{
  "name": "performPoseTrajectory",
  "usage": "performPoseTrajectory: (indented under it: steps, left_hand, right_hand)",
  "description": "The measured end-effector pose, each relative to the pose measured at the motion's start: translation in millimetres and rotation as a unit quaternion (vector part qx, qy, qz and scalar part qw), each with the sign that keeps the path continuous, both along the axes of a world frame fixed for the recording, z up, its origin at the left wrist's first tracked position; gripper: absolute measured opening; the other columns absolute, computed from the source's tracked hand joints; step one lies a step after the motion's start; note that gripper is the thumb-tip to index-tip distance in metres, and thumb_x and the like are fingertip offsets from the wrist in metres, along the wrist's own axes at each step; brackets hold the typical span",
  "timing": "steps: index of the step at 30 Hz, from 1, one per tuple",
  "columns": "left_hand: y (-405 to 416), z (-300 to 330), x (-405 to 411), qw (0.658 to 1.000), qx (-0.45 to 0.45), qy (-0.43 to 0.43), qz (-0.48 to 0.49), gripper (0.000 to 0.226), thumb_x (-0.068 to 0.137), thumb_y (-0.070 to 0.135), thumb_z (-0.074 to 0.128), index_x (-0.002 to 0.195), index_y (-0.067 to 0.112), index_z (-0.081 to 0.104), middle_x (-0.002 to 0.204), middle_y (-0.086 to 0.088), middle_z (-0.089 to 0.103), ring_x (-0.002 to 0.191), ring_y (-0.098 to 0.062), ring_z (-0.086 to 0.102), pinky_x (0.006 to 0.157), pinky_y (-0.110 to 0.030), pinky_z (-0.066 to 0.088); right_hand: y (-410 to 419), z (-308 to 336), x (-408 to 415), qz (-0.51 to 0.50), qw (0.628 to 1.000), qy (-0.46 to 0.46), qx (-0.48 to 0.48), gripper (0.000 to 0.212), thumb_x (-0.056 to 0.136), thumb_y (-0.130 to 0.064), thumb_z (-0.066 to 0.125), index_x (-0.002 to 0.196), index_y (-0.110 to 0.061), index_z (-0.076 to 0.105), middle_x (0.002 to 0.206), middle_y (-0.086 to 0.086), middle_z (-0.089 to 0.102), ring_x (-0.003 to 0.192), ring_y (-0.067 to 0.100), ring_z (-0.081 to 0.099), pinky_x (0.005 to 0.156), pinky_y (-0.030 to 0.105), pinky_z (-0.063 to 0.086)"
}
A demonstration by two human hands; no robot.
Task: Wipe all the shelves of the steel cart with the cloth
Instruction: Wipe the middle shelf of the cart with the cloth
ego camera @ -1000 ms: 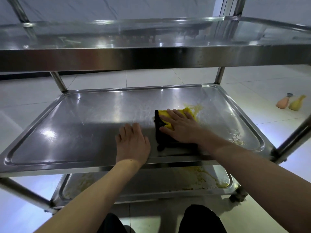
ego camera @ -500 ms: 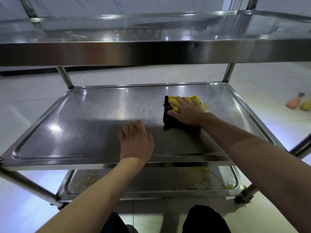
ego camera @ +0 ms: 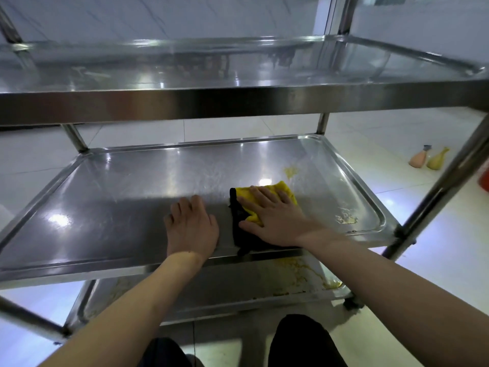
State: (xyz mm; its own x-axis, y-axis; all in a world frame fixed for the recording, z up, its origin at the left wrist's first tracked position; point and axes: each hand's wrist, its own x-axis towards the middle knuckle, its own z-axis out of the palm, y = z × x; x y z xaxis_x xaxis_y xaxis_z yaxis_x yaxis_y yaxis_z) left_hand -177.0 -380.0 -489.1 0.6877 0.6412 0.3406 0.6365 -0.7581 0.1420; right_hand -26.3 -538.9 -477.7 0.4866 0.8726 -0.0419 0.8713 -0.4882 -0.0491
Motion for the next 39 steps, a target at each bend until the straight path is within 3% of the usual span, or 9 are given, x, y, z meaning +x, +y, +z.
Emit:
performPoseTrajectory:
  steps: [11,15,26,35,39]
  left_hand:
    - [-2.6,0.6,-1.0,0.999,0.02,0.03,-0.018,0.019,0.087,0.027,0.045,0.1,0.014,0.042,0.105,-0.017,0.05,0.098,-0.035,0.044,0.079,-0.044,0.035]
    - [-3.2,0.6,-0.1,0.999,0.026,0.027,-0.028,0.02,0.084,0.028,0.044,0.099,0.015,0.043,0.104,-0.015,0.05,0.096,-0.034,0.043,0.079,-0.045,0.036]
    - [0.4,-2.3,-2.2,0.998,0.025,0.007,-0.049,0.014,0.087,0.025,0.046,0.096,0.017,0.039,0.097,-0.01,0.045,0.091,-0.031,0.042,0.077,-0.043,0.036]
    - [0.5,-1.3,-2.7,1.0,0.006,-0.016,-0.016,0.013,0.088,0.025,0.043,0.096,0.016,0.038,0.094,-0.009,0.043,0.087,-0.029,0.038,0.076,-0.043,0.036]
    - [-0.7,0.4,-3.0,1.0,0.004,-0.015,-0.011,0.016,0.09,0.025,0.042,0.101,0.014,0.039,0.097,-0.012,0.045,0.089,-0.03,0.041,0.077,-0.043,0.037]
  right_hand:
    - [-15.7,2.9,17.2,0.014,1.0,-0.013,-0.004,0.077,0.092,-0.084,0.008,0.162,-0.053,0.001,0.174,-0.012,-0.005,0.16,0.011,-0.007,0.129,0.048,-0.006]
    - [-6.6,4.9,42.0,-0.012,1.0,-0.014,-0.005,0.074,0.096,-0.081,0.013,0.163,-0.051,0.004,0.174,-0.012,-0.003,0.16,0.01,-0.005,0.129,0.047,-0.006]
    - [34.2,8.4,137.4,-0.091,0.996,-0.019,-0.011,0.074,0.097,-0.08,0.018,0.163,-0.049,0.007,0.175,-0.004,0.006,0.161,0.02,0.005,0.127,0.057,0.001]
    - [18.4,5.6,114.8,-0.078,0.996,-0.023,-0.025,0.074,0.097,-0.08,0.014,0.163,-0.048,0.004,0.176,-0.002,0.0,0.161,0.02,-0.002,0.127,0.055,-0.002]
    - [-3.2,4.6,88.3,-0.052,0.998,-0.022,-0.028,0.084,0.088,-0.086,0.004,0.164,-0.048,0.001,0.176,-0.003,-0.003,0.161,0.019,-0.005,0.127,0.054,-0.004]
